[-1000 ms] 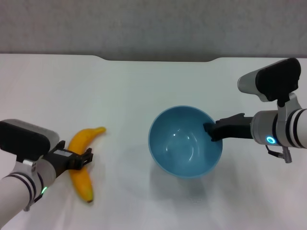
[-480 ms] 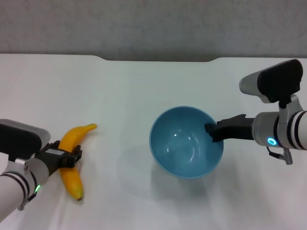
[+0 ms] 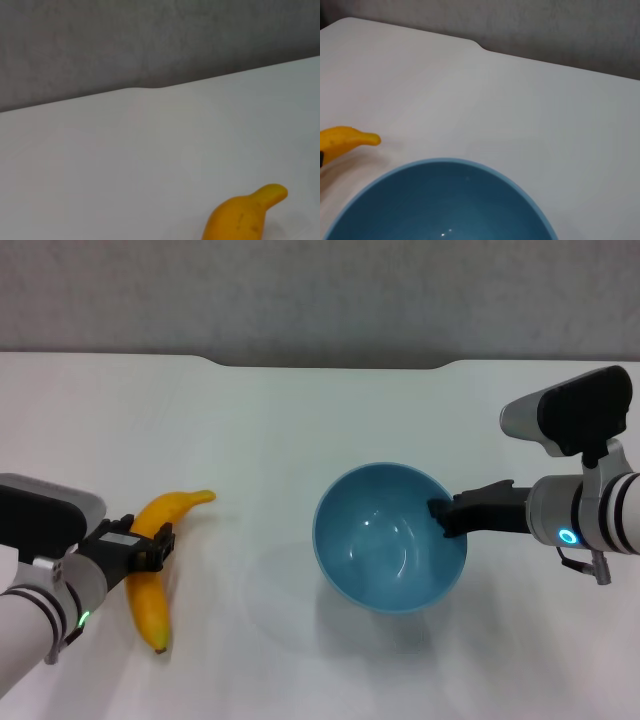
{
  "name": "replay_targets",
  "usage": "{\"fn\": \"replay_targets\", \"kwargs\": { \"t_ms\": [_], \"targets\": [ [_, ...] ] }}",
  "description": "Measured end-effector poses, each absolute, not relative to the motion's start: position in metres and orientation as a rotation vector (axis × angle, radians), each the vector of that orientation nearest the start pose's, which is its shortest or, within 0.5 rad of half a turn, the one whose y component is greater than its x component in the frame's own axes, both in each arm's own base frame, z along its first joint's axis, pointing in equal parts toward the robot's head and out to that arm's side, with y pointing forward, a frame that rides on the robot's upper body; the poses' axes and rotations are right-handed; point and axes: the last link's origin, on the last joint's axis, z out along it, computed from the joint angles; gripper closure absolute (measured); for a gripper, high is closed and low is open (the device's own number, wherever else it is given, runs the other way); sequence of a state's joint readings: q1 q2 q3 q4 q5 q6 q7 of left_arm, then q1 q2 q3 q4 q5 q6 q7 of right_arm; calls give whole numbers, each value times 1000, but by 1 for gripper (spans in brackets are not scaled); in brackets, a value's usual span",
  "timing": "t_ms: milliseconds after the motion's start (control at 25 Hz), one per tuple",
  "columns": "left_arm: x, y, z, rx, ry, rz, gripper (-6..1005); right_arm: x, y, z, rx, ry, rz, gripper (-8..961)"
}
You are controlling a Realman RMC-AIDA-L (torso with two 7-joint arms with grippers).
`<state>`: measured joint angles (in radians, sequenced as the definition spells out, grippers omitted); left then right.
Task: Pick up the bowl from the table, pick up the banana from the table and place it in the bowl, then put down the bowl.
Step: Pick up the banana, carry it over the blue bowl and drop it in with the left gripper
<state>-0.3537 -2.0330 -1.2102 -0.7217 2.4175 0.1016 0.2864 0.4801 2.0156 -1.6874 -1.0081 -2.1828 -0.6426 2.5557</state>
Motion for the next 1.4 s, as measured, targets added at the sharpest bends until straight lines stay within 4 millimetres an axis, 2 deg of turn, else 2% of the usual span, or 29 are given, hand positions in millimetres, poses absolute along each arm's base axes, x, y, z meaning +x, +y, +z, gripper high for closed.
{"fn": "replay_targets", "kwargs": {
  "t_ms": [160, 280, 440, 640, 760, 880, 1080, 1200, 1400],
  "targets": [
    [-319, 363, -57, -1888, -860, -151, 481, 230, 389, -52, -2298, 990, 102, 869],
    [-307, 370, -54, -1889, -841, -194, 478, 232, 388, -53, -2299, 1004, 93, 867],
    [-276, 387, -39, -1866, -810, -308, 473, 234, 387, -54, -2299, 1043, 84, 865],
    [-231, 394, -25, -1863, -752, -469, 467, 239, 387, -58, -2312, 1081, 41, 862],
    [-202, 392, -23, -1882, -727, -564, 464, 236, 386, -62, -2322, 1097, 35, 860],
    [-177, 383, -33, -1932, -716, -642, 460, 231, 386, -67, -2336, 1128, 28, 858],
    [-166, 377, -44, -1967, -706, -672, 454, 219, 391, -74, -2369, 1135, 15, 855],
    [-160, 372, -53, -1991, -691, -689, 451, 209, 396, -74, -2376, 1135, 21, 854],
    [-157, 368, -56, -1988, -688, -714, 445, 200, 403, -68, -2378, 1134, 43, 851]
  ]
}}
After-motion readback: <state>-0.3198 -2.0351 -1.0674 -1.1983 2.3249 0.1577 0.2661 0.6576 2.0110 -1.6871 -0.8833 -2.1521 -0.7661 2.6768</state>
